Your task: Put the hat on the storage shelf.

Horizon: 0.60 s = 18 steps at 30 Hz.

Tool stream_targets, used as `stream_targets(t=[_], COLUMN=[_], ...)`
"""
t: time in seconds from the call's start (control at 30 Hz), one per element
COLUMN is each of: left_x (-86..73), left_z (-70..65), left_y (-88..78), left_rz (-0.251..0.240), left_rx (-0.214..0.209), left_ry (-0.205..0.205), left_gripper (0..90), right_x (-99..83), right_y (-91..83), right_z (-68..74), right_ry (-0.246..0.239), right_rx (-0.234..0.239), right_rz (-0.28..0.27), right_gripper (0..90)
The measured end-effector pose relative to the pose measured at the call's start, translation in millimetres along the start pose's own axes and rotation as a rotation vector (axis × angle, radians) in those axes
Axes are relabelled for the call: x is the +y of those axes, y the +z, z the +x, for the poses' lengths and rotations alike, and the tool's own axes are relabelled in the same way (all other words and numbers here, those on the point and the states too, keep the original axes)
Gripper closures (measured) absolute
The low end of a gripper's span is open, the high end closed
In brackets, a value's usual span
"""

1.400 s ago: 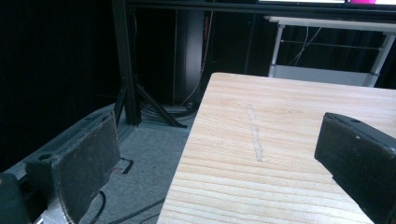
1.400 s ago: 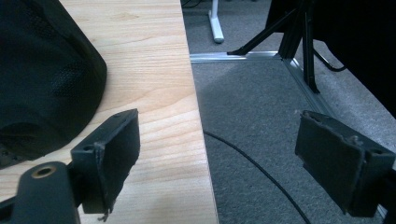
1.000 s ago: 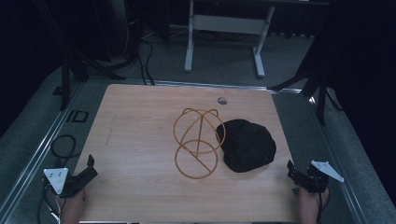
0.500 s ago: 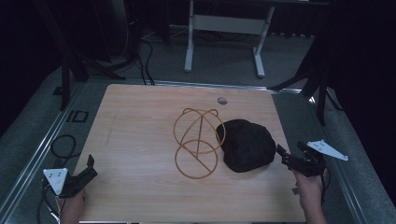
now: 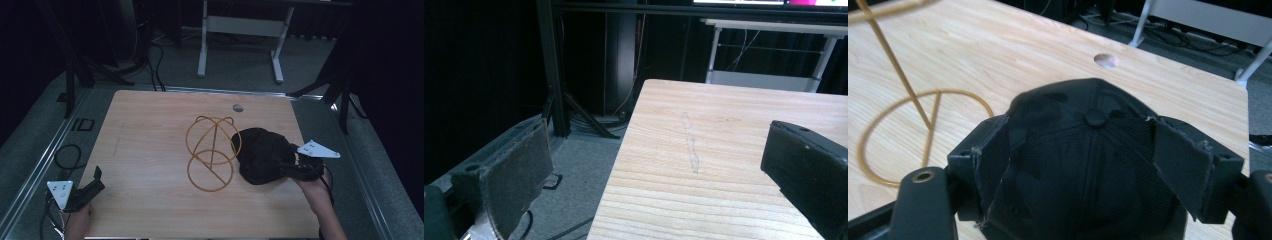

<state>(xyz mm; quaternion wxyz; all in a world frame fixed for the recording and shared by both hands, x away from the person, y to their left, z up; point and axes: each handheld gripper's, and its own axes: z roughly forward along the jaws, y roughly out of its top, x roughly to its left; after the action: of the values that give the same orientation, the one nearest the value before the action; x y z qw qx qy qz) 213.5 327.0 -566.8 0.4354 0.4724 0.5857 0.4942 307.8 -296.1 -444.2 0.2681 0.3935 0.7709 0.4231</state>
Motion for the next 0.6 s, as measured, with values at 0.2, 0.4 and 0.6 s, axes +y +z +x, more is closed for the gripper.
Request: stream_targets(t=[0.2, 0.4, 0.6], left_x=[-0.1, -0.2, -0.1], left_z=[-0.7, -0.7, -0.8], left_y=[-0.2, -0.3, -0.3], left_rz=[-0.003, -0.003, -0.003], left_rx=[-0.009, -0.016, -0.018], left_ry=[0.004, 0.004, 0.006], left_gripper=[0.5, 0.5, 0.5], right_x=[-6.6, -13.7, -21.5], right_y=[27.0, 39.0, 46.7], right_z=[-11.6, -17.1, -17.9], right_ry=[0.011, 0.026, 0.028], right_rx=[0.016, 0.0, 0.003], right_rz=[0.062, 0.101, 0.125], right_gripper=[24.1, 25.5, 45.7])
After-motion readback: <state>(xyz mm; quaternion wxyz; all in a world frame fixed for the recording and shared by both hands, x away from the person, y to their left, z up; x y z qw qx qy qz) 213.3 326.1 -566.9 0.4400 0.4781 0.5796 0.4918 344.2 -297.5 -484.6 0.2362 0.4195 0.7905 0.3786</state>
